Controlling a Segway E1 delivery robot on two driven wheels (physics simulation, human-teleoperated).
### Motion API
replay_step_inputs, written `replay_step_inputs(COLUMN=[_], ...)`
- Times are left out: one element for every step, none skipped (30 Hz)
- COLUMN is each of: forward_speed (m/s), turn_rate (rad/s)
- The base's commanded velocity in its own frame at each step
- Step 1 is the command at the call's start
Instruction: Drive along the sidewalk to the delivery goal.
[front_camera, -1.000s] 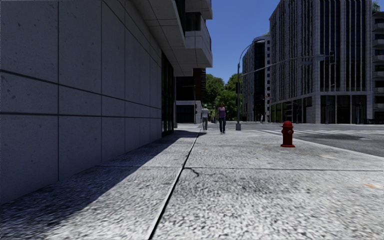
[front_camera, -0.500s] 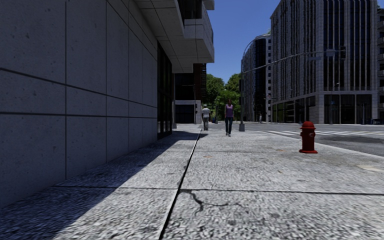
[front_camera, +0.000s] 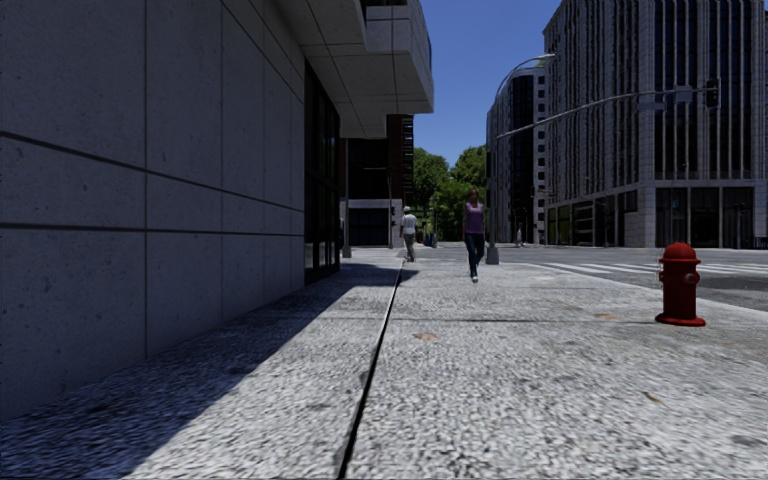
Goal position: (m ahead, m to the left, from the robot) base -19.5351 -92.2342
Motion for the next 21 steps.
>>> replay_step_inputs(forward_speed=[2.00,2.00,2.00,2.00,2.00,2.00,2.00,2.00,2.00,2.00,2.00,2.00,2.00,2.00,2.00,2.00,2.00,2.00,2.00,2.00,2.00], turn_rate=[0.00,0.00,0.00,0.00,0.00,0.00,0.00,0.00,0.00,0.00,0.00,0.00,0.01,0.12,0.20,0.20,0.27,0.30,0.31,0.31,0.32])
